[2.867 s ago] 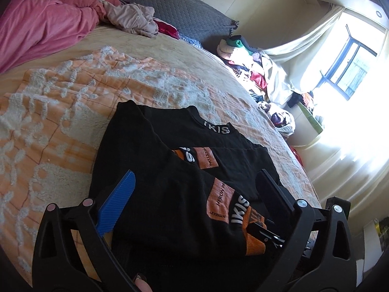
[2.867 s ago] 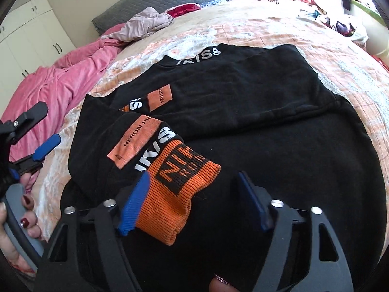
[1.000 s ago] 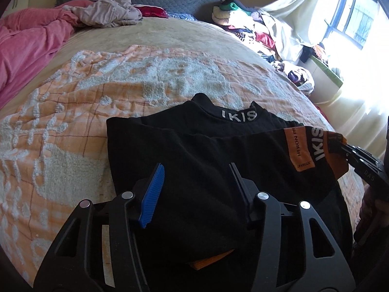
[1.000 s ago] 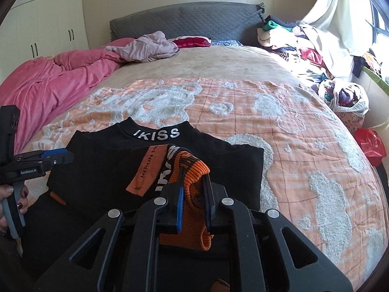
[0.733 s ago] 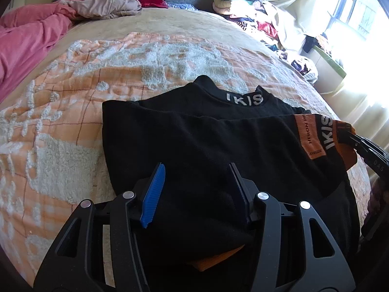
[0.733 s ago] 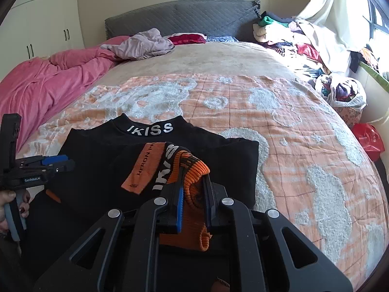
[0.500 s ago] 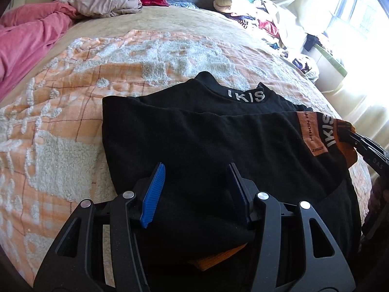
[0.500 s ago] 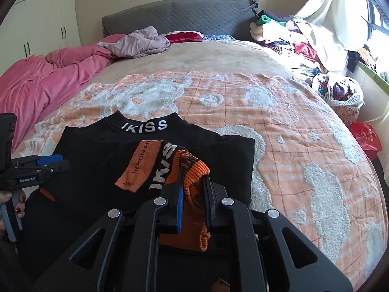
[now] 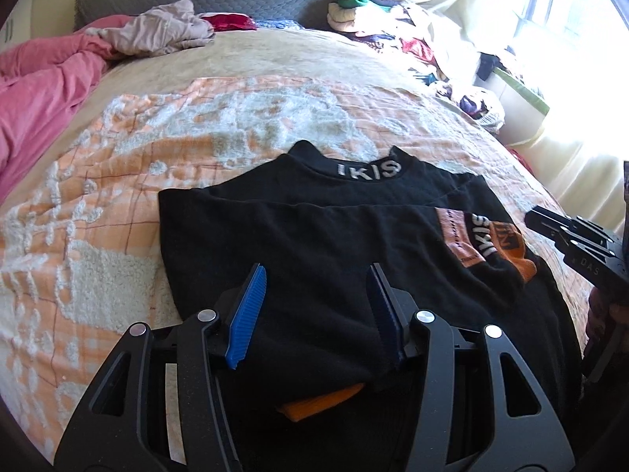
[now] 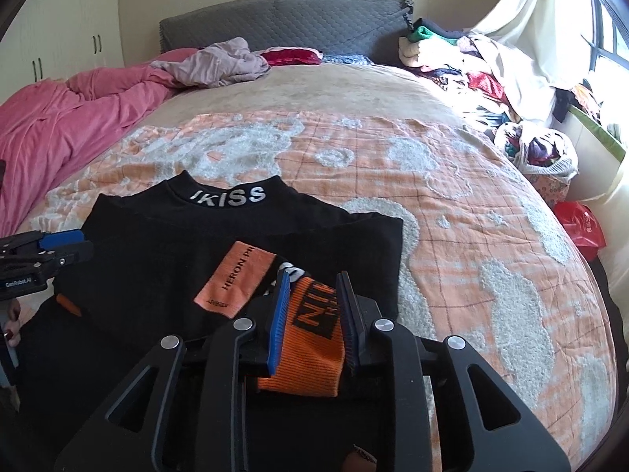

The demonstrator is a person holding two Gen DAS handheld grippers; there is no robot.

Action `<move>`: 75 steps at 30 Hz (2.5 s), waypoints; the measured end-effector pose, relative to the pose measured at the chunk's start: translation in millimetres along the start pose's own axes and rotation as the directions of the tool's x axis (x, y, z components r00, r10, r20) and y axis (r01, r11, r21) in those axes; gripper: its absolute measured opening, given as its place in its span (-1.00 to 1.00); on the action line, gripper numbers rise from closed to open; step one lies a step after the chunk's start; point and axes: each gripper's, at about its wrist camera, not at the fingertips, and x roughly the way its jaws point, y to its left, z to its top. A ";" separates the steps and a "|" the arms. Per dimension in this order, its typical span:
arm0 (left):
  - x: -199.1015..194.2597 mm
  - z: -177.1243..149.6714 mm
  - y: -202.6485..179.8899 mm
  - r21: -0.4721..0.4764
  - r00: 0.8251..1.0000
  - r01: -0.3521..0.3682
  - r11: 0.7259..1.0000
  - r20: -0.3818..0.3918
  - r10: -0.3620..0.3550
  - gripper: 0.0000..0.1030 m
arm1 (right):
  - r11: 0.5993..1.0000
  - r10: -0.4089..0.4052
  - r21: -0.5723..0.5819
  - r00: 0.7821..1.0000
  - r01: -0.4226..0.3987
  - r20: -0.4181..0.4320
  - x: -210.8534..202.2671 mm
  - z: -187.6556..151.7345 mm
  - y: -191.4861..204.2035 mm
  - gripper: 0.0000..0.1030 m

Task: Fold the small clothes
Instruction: 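Lay the held cuff onto the first folded sleeve with the right tool, then open the right tool and release the cuff on the sweatshirt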

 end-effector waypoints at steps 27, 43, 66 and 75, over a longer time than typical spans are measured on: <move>24.4 -20.3 -8.9 0.031 0.993 -0.017 0.999 -0.117 0.021 -0.12 | 0.996 0.080 -0.026 0.980 -0.086 -0.184 40.5 -26.5 28.6 -0.02; 1.5 -11.7 -10.2 -0.004 0.998 0.012 1.000 -0.061 -0.012 0.03 | 0.989 0.119 0.096 0.992 -0.115 -0.040 -7.5 -5.3 1.7 0.55; -56.3 3.4 0.9 -0.052 0.995 -0.035 0.998 0.091 0.040 0.81 | 0.982 0.083 0.163 0.994 -0.094 0.071 -46.8 7.0 -24.9 0.86; -73.2 -3.7 4.2 -0.069 0.989 -0.081 0.994 0.121 0.089 0.81 | 0.980 0.090 0.169 0.990 -0.108 0.112 -65.9 8.4 -28.4 0.90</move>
